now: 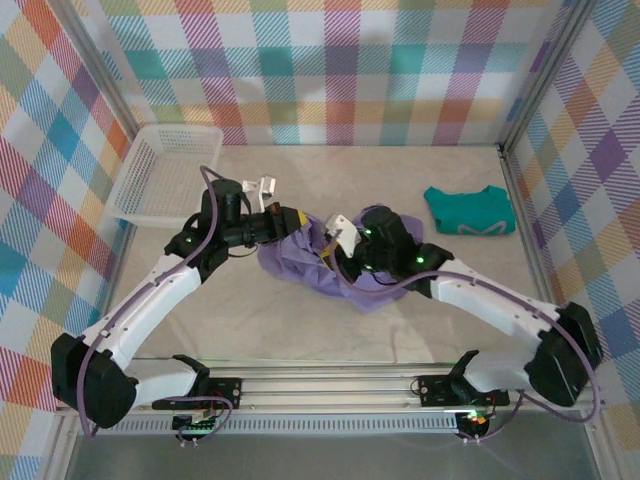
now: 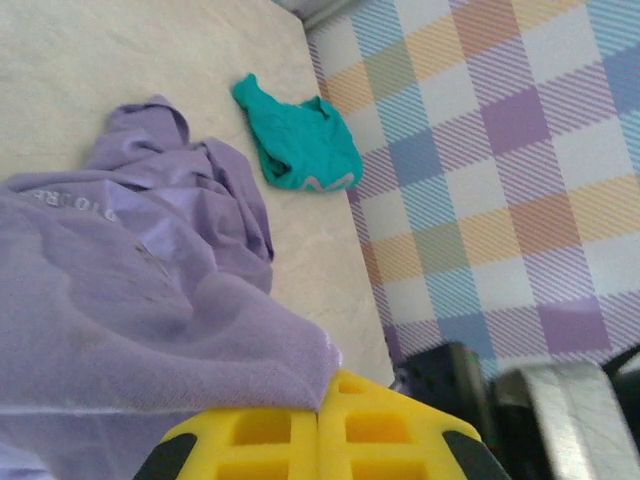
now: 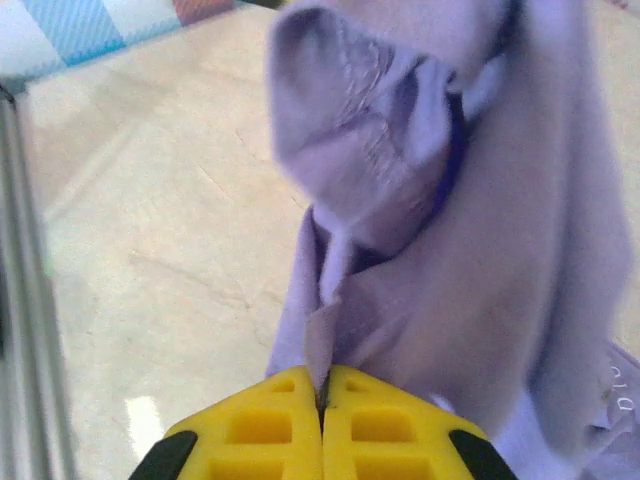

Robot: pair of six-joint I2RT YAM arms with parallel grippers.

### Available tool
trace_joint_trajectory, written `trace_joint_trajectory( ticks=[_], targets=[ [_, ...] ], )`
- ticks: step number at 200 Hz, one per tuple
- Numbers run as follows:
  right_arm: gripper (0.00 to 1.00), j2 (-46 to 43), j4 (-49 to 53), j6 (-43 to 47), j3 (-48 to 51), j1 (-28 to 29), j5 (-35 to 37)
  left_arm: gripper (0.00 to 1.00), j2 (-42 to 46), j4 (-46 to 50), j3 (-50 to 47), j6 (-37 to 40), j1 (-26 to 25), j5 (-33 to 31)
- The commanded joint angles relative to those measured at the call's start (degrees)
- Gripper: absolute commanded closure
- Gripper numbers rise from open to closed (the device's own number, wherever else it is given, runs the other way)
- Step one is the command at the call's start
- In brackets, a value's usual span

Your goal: Fold the inside-out t-shirt

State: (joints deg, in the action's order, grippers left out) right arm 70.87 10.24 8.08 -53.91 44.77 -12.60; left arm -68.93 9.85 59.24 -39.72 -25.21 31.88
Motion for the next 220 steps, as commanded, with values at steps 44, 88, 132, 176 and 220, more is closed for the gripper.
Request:
trace_joint_trajectory(
  ticks=[44,88,132,176,220],
  targets=[
    [0.97,-11.57,-17.56,-12.34,12.91,-6.62,-15.86,1.0,0.81,-2.43,-1.83,-4.13,5.5,0.95],
    [0.96,-11.31,-26.39,-22.47,13.78,-10.43,-16.22,1.0,-0.83,0.63,-1.82,-1.16,5.75,2.67],
    [0.93,-7.99,-27.0,-29.76,10.54,-12.15,-14.49,1.0,-1.88,1.66,-1.19,2.34,5.44,6.37],
    [0.87,-6.77,-10.07,-21.72,9.4,-11.95,-1.52,1.0,-0.4,-2.45,-0.83,0.66,5.35,9.59],
    [0.68,-10.09,-3.53,-7.03,9.07,-8.68,3.79,1.0,-1.08,-2.04,0.35,0.44,5.35,9.88]
  ],
)
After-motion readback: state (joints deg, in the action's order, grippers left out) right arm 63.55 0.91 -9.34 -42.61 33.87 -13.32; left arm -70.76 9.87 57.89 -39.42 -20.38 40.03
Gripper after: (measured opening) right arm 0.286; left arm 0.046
